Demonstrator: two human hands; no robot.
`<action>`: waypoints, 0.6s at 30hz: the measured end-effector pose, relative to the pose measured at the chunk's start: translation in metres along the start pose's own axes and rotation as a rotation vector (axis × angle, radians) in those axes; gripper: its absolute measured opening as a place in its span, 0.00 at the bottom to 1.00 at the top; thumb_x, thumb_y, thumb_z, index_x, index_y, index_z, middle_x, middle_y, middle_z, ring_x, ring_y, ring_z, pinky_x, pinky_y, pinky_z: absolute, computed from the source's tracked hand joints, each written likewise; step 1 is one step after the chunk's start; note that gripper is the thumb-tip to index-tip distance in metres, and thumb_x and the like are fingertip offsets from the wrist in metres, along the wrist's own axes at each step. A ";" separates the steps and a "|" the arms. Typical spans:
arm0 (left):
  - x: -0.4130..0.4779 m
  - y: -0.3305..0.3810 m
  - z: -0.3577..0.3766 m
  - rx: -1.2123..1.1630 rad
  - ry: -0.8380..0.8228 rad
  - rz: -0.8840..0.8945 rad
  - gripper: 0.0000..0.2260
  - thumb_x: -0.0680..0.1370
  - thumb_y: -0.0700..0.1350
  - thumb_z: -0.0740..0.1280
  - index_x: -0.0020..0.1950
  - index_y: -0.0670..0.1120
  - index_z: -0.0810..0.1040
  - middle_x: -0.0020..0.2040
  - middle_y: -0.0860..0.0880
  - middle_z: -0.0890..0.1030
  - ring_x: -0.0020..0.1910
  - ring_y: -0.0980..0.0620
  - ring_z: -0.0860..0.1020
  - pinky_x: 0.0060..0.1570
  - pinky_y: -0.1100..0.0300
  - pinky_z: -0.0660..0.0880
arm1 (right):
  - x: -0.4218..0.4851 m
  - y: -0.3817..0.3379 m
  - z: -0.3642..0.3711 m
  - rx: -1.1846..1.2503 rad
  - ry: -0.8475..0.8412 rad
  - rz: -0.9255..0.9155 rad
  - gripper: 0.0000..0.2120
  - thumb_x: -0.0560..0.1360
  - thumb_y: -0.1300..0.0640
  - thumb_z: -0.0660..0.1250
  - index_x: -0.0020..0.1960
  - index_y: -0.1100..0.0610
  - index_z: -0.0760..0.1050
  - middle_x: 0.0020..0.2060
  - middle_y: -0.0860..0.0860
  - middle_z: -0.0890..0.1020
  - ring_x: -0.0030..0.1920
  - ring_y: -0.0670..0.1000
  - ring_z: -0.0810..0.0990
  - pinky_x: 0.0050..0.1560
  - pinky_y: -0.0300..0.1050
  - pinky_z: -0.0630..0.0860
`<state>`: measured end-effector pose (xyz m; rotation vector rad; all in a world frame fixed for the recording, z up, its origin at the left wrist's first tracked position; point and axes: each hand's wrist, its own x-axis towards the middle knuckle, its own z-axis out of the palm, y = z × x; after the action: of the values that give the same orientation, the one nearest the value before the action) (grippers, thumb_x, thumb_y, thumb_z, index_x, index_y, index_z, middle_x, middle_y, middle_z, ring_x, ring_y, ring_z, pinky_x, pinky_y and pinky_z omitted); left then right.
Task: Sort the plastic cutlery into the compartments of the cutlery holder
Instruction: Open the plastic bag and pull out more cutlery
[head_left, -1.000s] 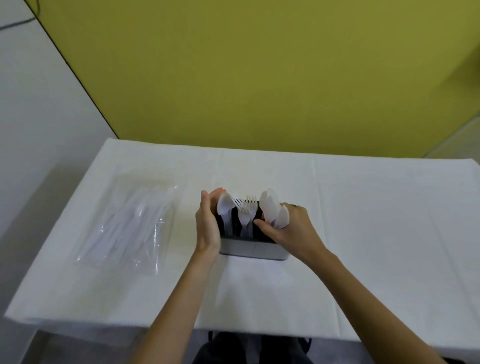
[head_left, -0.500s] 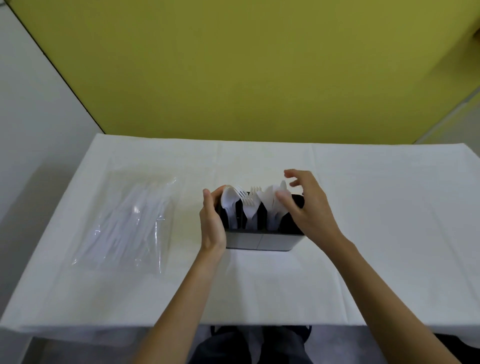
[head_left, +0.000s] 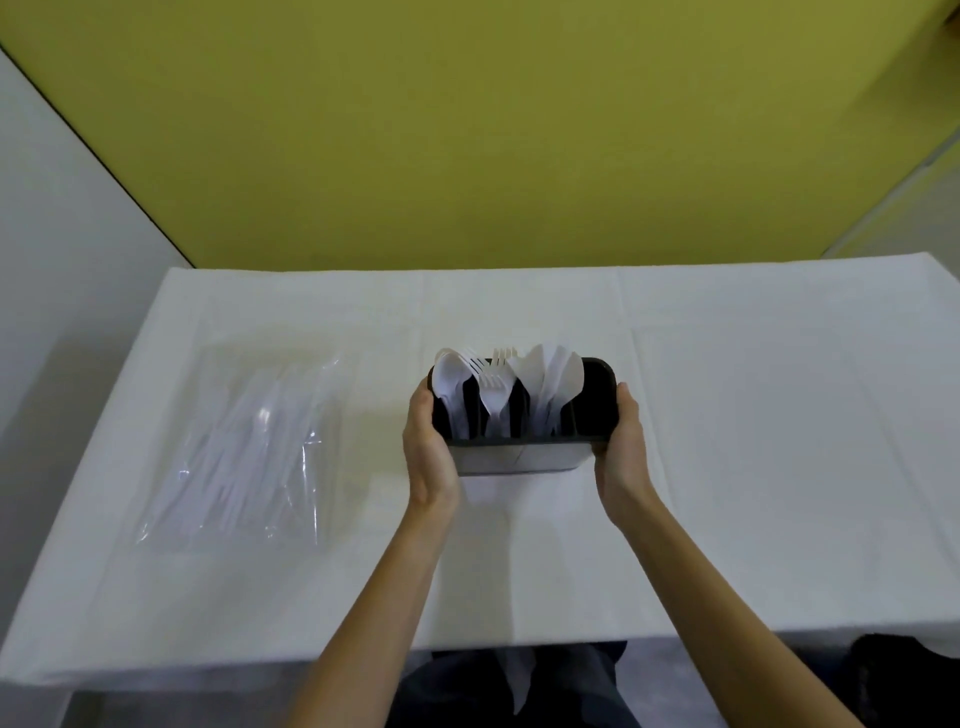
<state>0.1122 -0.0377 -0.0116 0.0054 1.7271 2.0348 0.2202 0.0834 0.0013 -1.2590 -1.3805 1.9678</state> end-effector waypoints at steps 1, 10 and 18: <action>0.007 0.006 0.003 -0.001 0.008 0.007 0.22 0.79 0.53 0.54 0.66 0.44 0.76 0.64 0.47 0.79 0.65 0.50 0.74 0.67 0.54 0.68 | 0.008 -0.006 0.003 -0.015 -0.007 -0.011 0.19 0.83 0.47 0.47 0.49 0.45 0.77 0.49 0.45 0.82 0.52 0.46 0.78 0.60 0.43 0.70; 0.095 0.039 0.032 0.028 0.043 -0.073 0.23 0.77 0.55 0.56 0.59 0.41 0.79 0.59 0.42 0.81 0.60 0.45 0.77 0.60 0.53 0.71 | 0.084 -0.048 0.042 -0.135 -0.046 0.013 0.28 0.74 0.36 0.48 0.64 0.49 0.74 0.61 0.50 0.79 0.63 0.51 0.74 0.71 0.54 0.65; 0.104 0.025 0.029 0.076 0.059 -0.073 0.17 0.80 0.53 0.53 0.52 0.47 0.79 0.53 0.47 0.82 0.52 0.50 0.76 0.50 0.57 0.70 | 0.102 -0.039 0.041 -0.151 -0.084 0.040 0.22 0.81 0.42 0.46 0.60 0.48 0.75 0.59 0.51 0.79 0.59 0.51 0.76 0.68 0.51 0.68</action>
<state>0.0196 0.0232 -0.0125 -0.0930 1.8124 1.9343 0.1282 0.1554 -0.0044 -1.2921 -1.5823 1.9963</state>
